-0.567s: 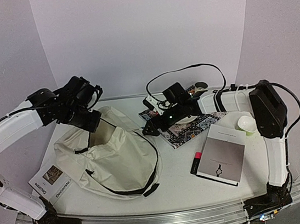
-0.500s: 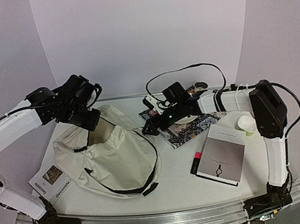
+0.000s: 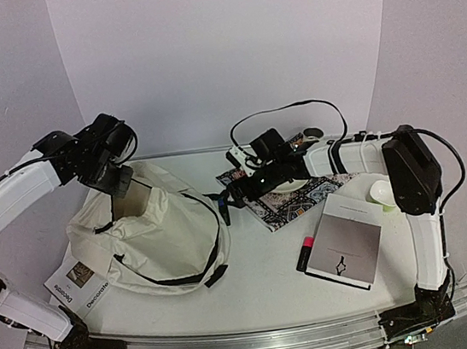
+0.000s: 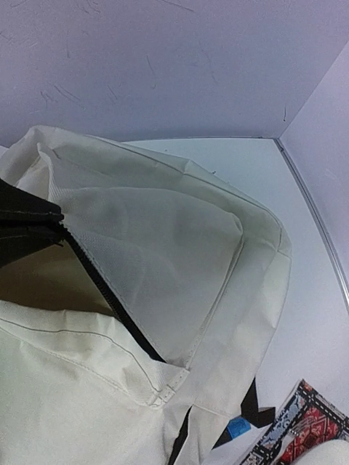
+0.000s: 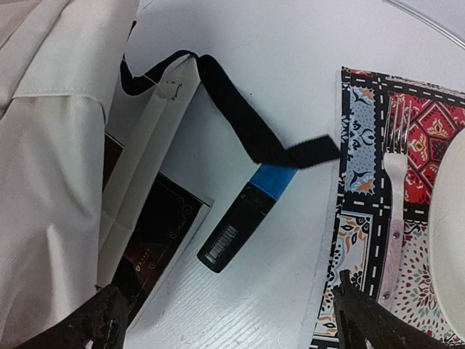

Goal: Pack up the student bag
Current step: Move the glue stick to the center of the board.

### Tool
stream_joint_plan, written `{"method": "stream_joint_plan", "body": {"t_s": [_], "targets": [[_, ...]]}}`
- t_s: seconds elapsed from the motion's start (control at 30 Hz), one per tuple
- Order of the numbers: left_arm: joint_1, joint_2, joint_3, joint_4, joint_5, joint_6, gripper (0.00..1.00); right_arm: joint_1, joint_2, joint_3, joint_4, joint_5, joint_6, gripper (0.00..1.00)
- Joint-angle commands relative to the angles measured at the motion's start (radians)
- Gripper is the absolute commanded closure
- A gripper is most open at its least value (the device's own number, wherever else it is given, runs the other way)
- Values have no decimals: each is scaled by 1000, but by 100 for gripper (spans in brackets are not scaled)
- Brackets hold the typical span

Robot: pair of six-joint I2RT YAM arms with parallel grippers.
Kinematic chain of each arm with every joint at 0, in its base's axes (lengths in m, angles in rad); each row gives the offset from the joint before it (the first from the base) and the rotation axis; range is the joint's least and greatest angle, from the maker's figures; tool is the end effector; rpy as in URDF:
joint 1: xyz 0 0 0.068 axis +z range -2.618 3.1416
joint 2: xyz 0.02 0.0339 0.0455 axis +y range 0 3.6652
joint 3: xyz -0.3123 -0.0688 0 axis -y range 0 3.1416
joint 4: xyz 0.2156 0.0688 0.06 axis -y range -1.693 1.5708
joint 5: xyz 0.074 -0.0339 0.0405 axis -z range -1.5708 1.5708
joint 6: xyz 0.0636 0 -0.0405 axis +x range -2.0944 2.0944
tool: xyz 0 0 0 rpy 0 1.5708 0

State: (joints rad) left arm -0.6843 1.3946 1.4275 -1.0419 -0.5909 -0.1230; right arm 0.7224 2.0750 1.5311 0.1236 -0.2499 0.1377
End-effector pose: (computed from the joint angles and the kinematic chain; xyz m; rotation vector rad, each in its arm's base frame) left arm 0.2133 -0.1283 0.3807 0.4577 2.3414 0.3959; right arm 0.3724 0.3492 0.2714 -0.7548 1.9253 0.7925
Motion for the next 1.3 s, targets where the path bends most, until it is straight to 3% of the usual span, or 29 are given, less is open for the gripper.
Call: {"method": "stream_joint_plan", "body": {"t_s": [0.0,0.2,0.7,1.03,1.27], "targets": [[17,18,-31,71,-62,-18,100,-1,-56,19,-3,-125,77,2],[59,7,-93,158,-58,-3,100,-1,-45,3,-30,55,42,2],[65,-108,-378,529,116,197,100,68,251,219,-60,288,174,25],[66,-133,-425,561,144,192,100,119,393,359,-64,409,196,32],[65,-170,-427,560,185,190,100,122,413,350,-160,512,209,41]]}}
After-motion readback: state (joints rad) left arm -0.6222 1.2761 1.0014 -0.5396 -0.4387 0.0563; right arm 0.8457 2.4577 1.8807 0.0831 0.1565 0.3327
